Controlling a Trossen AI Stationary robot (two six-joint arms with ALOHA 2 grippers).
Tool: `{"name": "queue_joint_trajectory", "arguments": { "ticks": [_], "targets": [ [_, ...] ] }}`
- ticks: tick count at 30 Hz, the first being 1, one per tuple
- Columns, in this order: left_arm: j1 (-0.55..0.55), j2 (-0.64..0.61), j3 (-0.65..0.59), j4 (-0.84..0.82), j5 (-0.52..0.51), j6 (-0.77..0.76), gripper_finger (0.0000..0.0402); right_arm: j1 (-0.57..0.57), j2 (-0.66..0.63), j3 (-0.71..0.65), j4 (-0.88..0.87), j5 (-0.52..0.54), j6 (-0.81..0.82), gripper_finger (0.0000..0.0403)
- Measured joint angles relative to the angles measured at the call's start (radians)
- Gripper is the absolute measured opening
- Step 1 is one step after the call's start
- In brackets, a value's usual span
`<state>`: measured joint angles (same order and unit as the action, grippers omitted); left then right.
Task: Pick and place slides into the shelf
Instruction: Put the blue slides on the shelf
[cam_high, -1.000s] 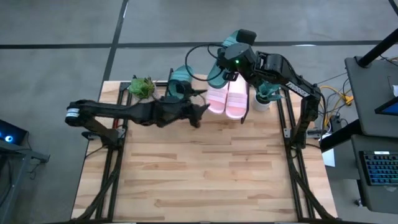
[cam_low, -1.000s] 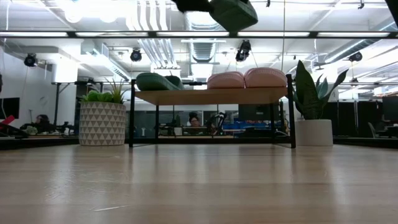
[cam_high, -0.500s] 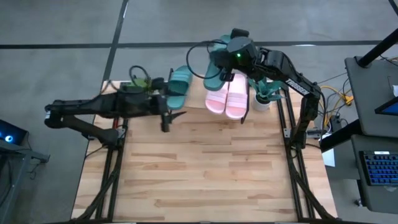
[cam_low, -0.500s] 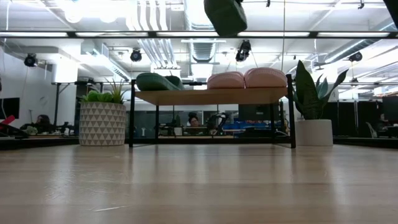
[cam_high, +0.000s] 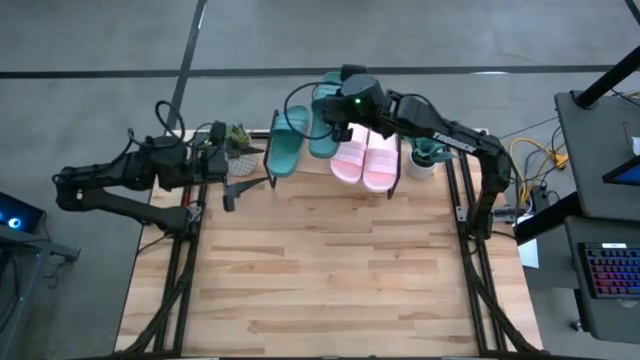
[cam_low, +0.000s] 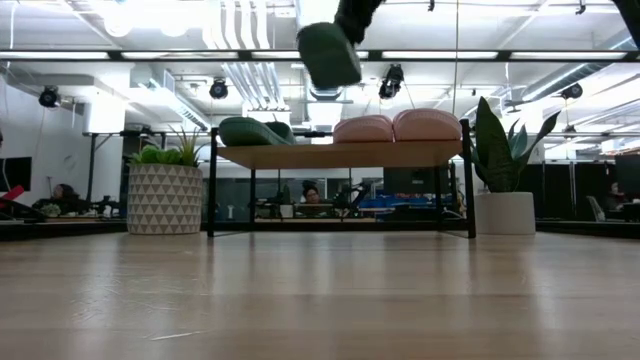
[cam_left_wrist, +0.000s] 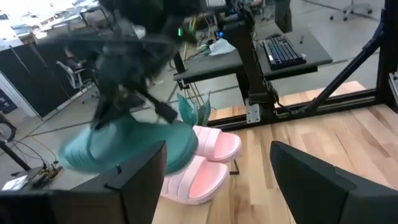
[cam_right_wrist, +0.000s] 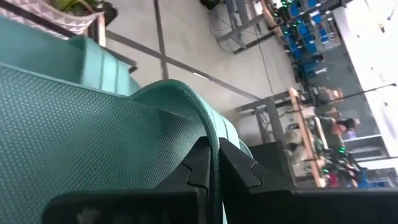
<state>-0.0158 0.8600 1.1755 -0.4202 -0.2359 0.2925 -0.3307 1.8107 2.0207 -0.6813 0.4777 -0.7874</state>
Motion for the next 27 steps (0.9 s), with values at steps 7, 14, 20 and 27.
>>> {"name": "queue_joint_trajectory", "arguments": {
  "ticks": [7,14,20,27],
  "targets": [
    [0.000,-0.043,-0.038,0.041,-0.003,0.000,0.0270,-0.031,0.001,-0.171,0.167,-0.017,-0.022,0.0008],
    [0.000,-0.015,-0.039,0.053,-0.003,0.001,0.0270,-0.030,0.006,-0.296,0.305,-0.060,-0.099,0.0008],
    [0.000,0.023,-0.040,0.054,-0.007,0.009,0.0270,-0.037,0.037,-0.307,0.317,-0.067,-0.151,0.0008],
    [0.001,0.028,-0.041,0.052,-0.033,0.028,0.0270,-0.057,0.090,-0.278,0.324,-0.096,-0.094,0.0008]
  ]
}}
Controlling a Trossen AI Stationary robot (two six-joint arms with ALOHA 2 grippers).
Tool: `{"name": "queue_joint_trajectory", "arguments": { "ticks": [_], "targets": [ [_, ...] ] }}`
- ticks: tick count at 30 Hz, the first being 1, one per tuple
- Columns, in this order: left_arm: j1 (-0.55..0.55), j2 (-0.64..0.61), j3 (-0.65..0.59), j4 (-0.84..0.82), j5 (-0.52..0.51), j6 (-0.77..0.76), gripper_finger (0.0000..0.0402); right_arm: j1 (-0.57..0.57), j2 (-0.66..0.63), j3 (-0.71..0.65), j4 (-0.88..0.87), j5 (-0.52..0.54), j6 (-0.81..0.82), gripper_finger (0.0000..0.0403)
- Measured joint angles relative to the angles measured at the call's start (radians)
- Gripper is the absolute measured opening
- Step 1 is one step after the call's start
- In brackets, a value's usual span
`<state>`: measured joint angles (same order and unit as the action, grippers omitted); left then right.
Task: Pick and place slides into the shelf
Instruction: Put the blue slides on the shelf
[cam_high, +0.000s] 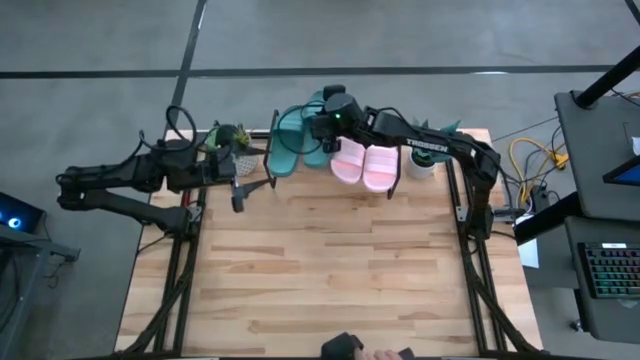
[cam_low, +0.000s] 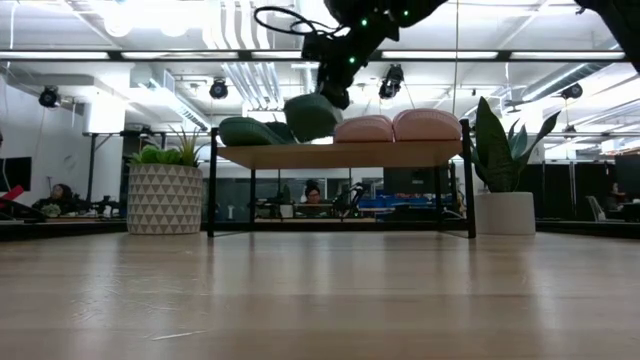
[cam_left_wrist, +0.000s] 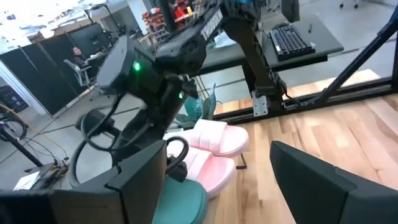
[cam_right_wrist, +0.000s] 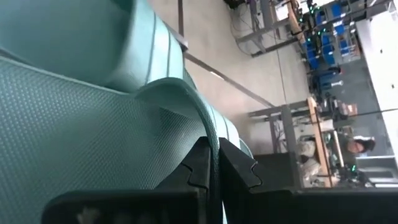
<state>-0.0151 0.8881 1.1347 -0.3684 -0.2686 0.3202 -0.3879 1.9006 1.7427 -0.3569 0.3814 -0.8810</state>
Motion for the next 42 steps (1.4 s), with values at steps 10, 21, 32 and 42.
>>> {"name": "queue_joint_trajectory", "arguments": {
  "ticks": [10,21,32,42],
  "targets": [
    [0.000,-0.052,-0.009,0.001,0.000,-0.001,0.0270,-0.021,0.088,0.027,0.007,0.009,0.051,0.0008],
    [-0.001,-0.080,-0.032,0.002,0.000,-0.026,0.0270,-0.023,0.088,0.057,-0.033,-0.031,0.118,0.0008],
    [-0.001,-0.064,-0.033,0.021,0.000,-0.026,0.0270,-0.033,0.083,0.061,-0.110,-0.100,0.228,0.0014],
    [-0.001,-0.063,-0.033,0.026,0.000,-0.026,0.0270,-0.030,0.073,0.063,-0.142,-0.115,0.218,0.0091]
  ]
}}
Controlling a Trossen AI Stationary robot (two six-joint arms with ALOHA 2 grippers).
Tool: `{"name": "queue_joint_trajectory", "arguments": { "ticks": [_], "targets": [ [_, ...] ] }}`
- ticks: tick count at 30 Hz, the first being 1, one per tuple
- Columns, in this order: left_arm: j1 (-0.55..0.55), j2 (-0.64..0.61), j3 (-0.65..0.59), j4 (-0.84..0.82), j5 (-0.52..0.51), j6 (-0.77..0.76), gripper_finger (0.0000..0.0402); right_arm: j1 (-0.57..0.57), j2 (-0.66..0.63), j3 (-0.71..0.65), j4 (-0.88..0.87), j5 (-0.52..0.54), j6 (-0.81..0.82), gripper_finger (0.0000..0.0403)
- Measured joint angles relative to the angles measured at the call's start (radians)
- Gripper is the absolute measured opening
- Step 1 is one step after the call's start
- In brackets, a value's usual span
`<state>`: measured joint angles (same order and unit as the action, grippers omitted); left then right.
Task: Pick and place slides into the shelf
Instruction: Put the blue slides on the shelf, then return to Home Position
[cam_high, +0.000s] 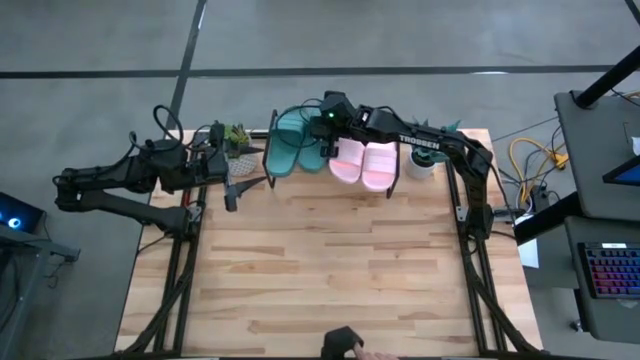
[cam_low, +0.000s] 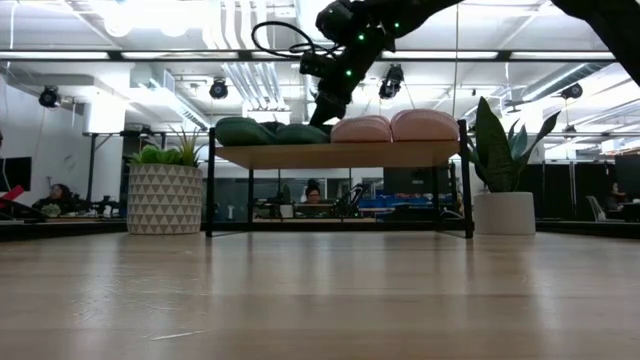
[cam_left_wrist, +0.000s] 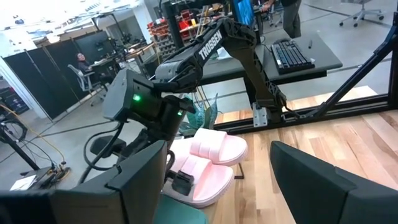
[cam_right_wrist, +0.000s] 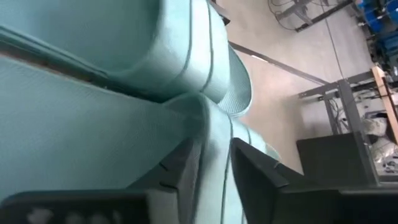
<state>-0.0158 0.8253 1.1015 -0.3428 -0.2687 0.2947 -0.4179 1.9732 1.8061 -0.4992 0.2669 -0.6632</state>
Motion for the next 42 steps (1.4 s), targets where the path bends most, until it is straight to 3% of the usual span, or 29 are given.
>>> {"name": "queue_joint_trajectory", "arguments": {
  "ticks": [6,12,20,25,29,34,42],
  "targets": [
    [0.001,-0.001,0.000,0.027,0.000,0.007,0.0270,-0.001,-0.027,0.000,-0.026,0.015,0.004,0.0146],
    [0.001,0.002,0.000,0.039,0.000,0.009,0.0270,0.007,-0.092,0.000,-0.043,0.021,0.043,0.0170],
    [0.001,0.026,0.000,0.049,0.005,0.007,0.0270,0.061,-0.252,0.000,-0.051,-0.005,0.172,0.0156],
    [0.000,0.042,-0.020,0.051,0.164,0.035,0.0270,0.114,-0.366,-0.014,-0.070,-0.122,0.245,0.0140],
    [0.000,0.065,-0.068,0.128,0.241,0.061,0.0261,0.151,-0.437,-0.038,-0.082,-0.136,0.257,0.0131],
    [0.000,0.063,-0.090,0.104,0.258,0.087,0.0202,0.176,-0.487,-0.056,-0.135,-0.137,0.273,0.0122],
    [0.000,-0.022,-0.111,-0.042,0.259,0.083,0.0049,0.181,-0.489,-0.056,-0.179,-0.139,0.303,0.0116]
  ]
}}
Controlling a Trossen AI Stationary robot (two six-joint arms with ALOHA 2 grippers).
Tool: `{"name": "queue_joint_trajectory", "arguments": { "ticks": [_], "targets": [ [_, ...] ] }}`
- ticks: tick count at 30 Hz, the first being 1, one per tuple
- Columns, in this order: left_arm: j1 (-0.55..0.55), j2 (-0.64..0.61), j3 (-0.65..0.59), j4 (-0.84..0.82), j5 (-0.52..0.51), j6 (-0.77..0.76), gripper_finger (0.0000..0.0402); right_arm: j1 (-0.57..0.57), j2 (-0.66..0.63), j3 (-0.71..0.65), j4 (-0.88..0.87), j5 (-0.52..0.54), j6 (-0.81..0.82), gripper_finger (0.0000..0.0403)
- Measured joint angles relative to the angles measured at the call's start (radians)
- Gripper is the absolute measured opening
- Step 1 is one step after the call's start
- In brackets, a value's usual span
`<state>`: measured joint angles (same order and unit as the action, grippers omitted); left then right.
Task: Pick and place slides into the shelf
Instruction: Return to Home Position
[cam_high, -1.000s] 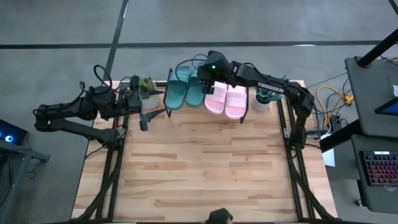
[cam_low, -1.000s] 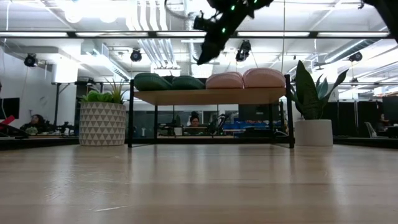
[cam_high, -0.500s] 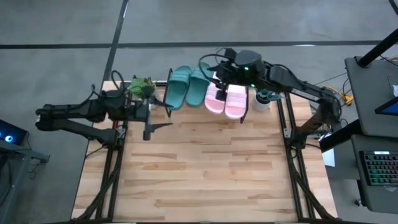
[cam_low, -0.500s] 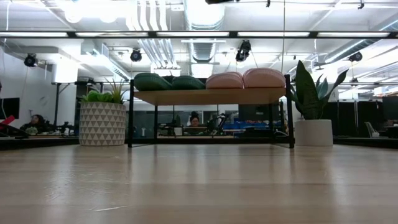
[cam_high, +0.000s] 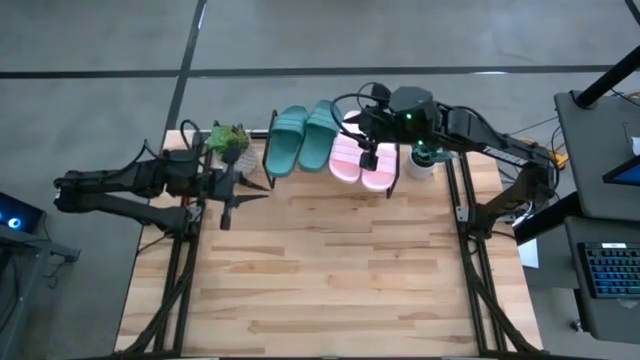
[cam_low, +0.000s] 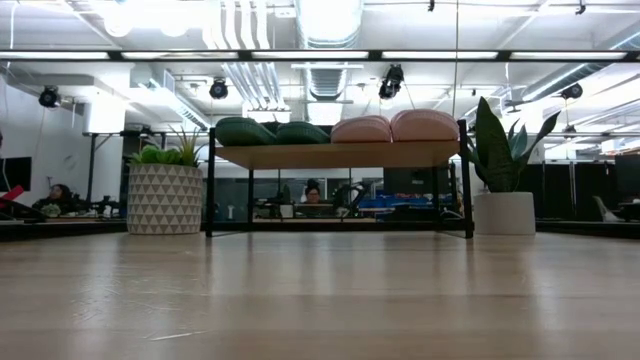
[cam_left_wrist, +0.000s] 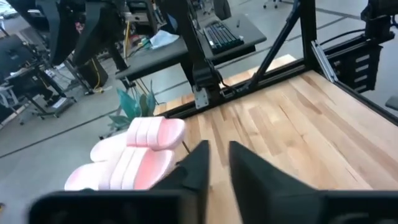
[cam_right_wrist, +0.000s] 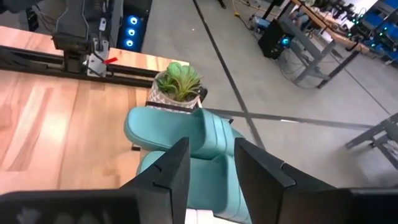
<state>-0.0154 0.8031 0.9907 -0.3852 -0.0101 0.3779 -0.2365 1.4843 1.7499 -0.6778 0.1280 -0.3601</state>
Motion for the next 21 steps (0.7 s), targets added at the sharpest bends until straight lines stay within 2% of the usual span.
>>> {"name": "queue_joint_trajectory", "arguments": {
  "ticks": [3,14,21],
  "targets": [
    [0.000,-0.059,-0.069,0.014,0.000,-0.004,0.0008,0.004,0.002,-0.005,-0.002,0.000,0.004,0.0117],
    [0.001,-0.324,-0.449,0.246,-0.054,-0.008,0.0002,0.010,0.000,-0.048,0.001,0.003,-0.015,0.0106],
    [0.001,-0.558,-0.631,0.267,-0.075,-0.085,0.0000,0.010,0.000,-0.087,0.002,0.003,-0.015,0.0095]
  ]
}}
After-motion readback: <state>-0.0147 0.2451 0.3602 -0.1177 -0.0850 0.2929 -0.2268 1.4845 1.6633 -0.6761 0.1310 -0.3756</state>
